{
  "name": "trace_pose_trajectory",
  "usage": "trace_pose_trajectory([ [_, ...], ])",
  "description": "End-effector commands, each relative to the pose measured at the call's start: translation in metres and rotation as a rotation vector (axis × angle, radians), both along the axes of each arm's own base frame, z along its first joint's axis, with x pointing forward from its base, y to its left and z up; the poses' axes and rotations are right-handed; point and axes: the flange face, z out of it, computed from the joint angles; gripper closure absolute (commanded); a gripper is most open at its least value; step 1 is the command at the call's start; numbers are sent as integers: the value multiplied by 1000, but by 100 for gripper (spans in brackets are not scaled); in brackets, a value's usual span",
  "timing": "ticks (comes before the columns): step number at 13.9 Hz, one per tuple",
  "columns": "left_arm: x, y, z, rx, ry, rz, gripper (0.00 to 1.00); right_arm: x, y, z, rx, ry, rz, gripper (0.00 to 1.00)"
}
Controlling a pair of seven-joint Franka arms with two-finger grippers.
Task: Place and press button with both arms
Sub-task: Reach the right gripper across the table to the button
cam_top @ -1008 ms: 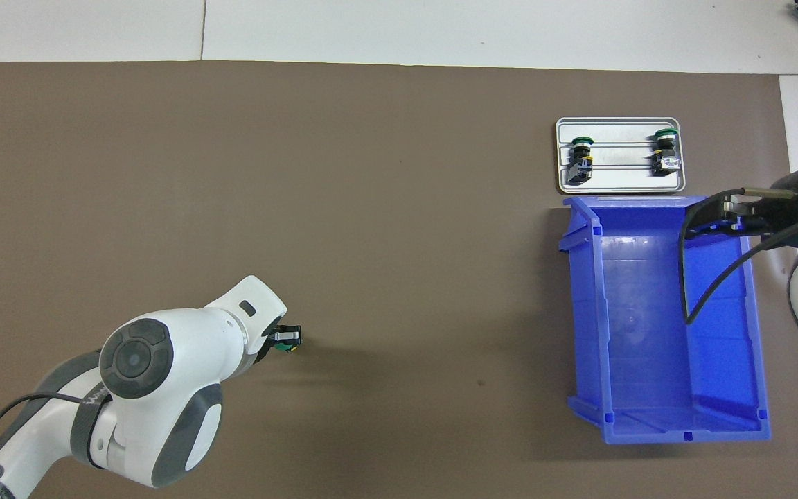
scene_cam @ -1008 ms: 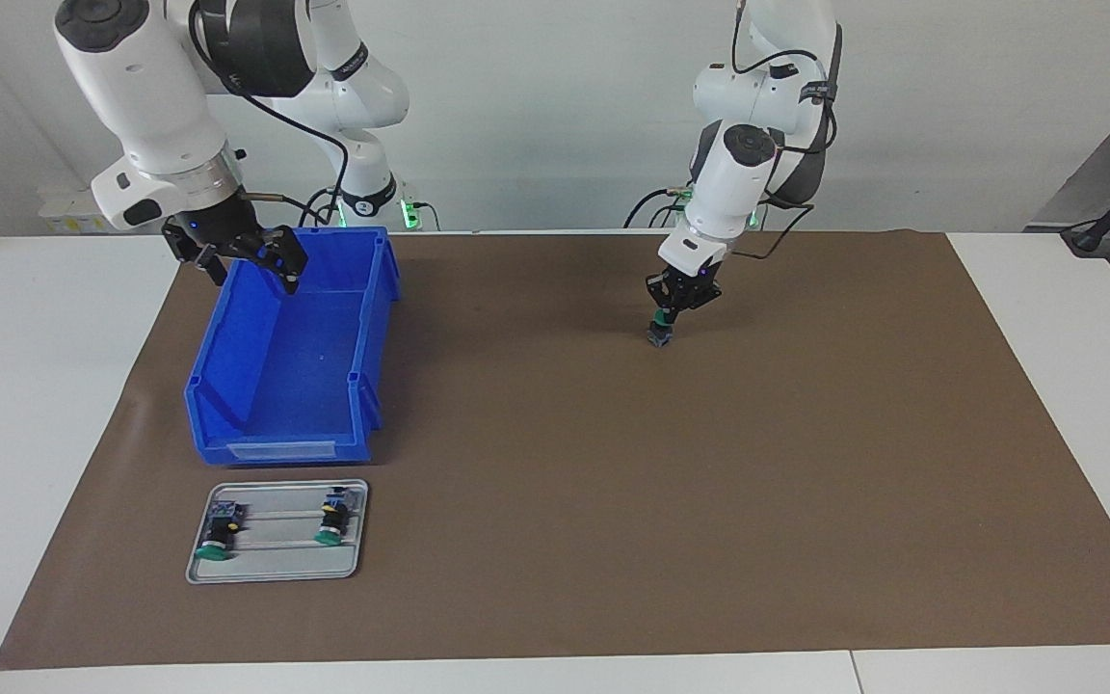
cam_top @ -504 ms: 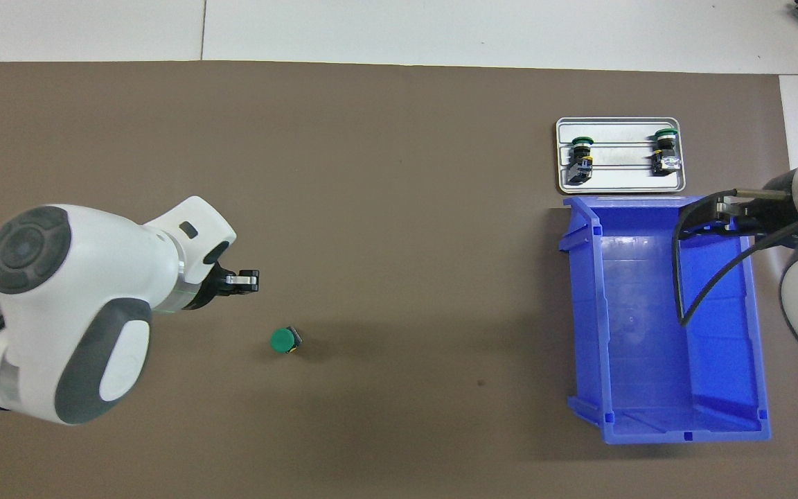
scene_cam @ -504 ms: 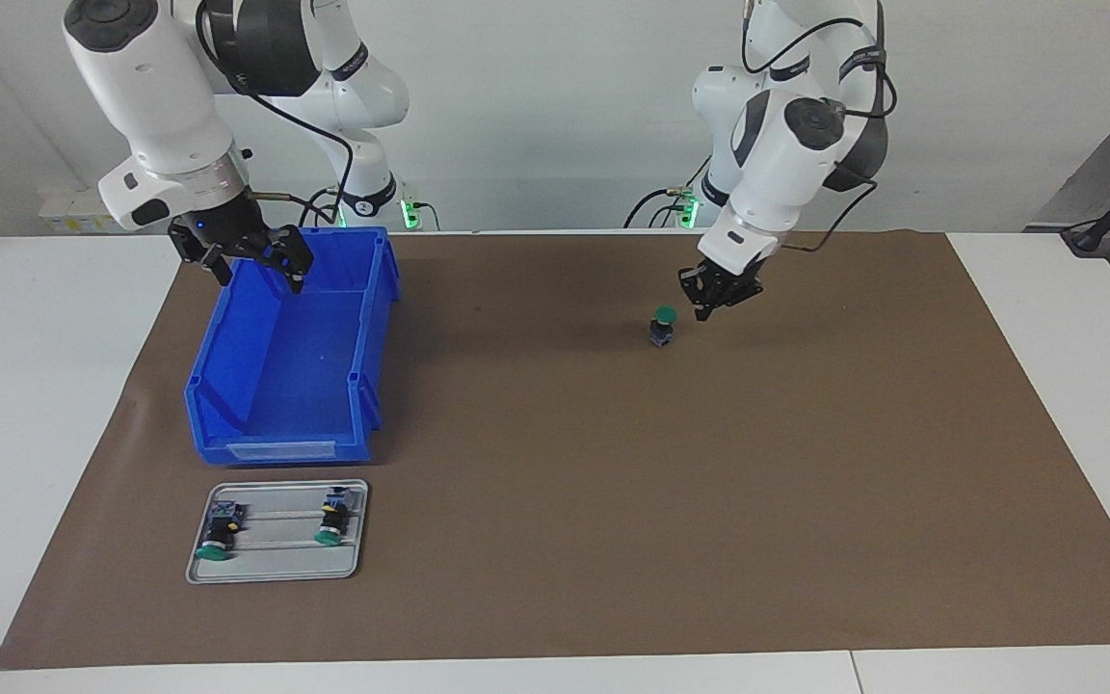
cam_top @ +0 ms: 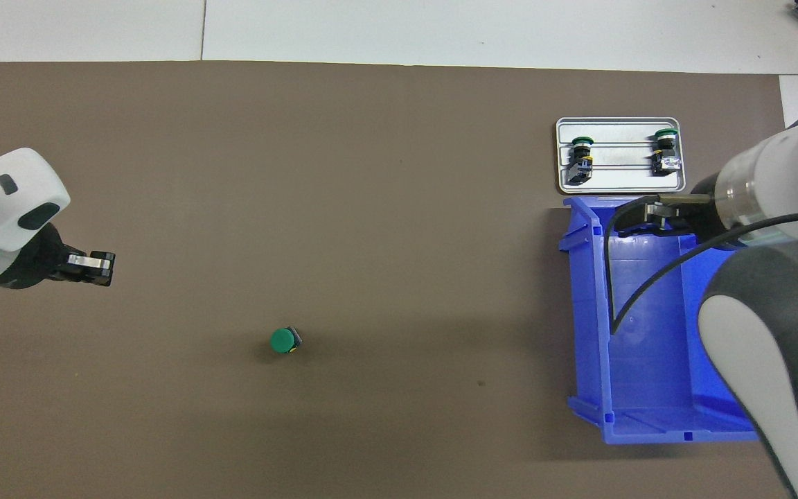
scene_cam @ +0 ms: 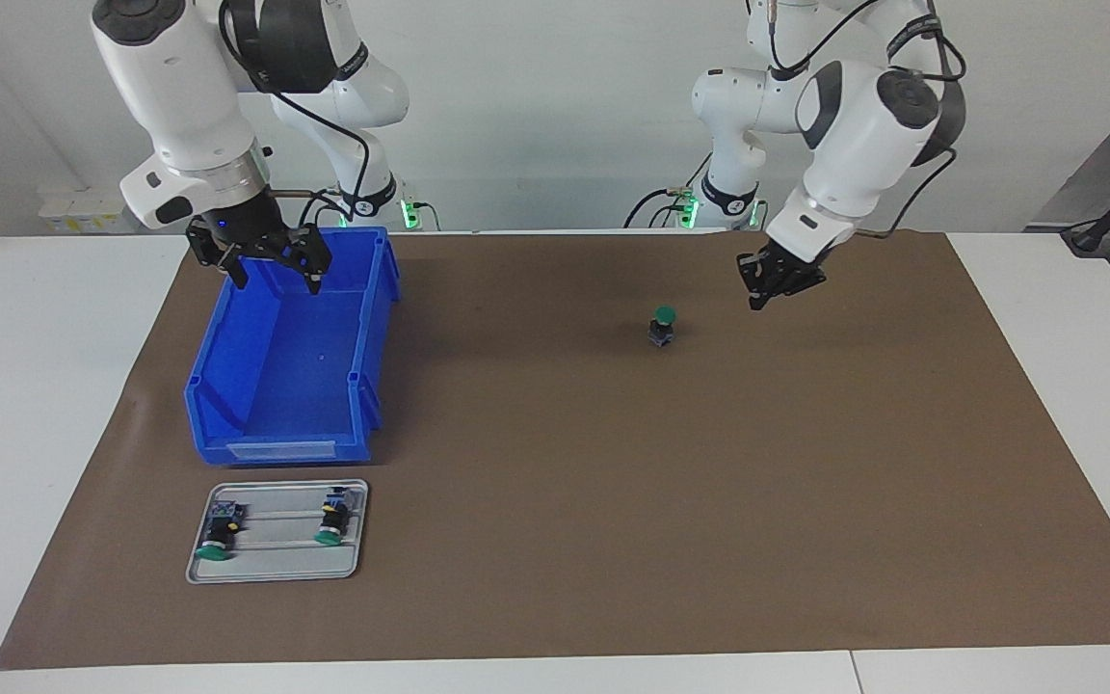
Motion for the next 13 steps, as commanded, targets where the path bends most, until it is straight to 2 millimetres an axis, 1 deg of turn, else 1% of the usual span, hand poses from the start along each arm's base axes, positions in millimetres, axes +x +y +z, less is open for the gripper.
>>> trace_pose_trajectory([
  [1, 9, 2, 36, 52, 0, -18, 100, -8, 37, -5, 16, -25, -28, 1],
  [2, 11, 3, 46, 55, 11, -15, 100, -8, 53, -9, 19, -28, -33, 1],
  [4, 15, 22, 61, 62, 51, 18, 100, -12, 90, -19, 29, -38, -66, 1],
  [6, 19, 25, 64, 61, 64, 26, 100, -16, 128, -30, 42, -49, -94, 1],
  [9, 24, 28, 63, 59, 43, 29, 100, -23, 184, -53, 67, -65, -134, 1],
  [11, 29, 41, 63, 55, 19, 51, 100, -34, 226, -70, 79, -63, -154, 1],
  [13, 39, 49, 57, 53, -10, 59, 100, -42, 264, -84, 90, -63, -190, 1],
])
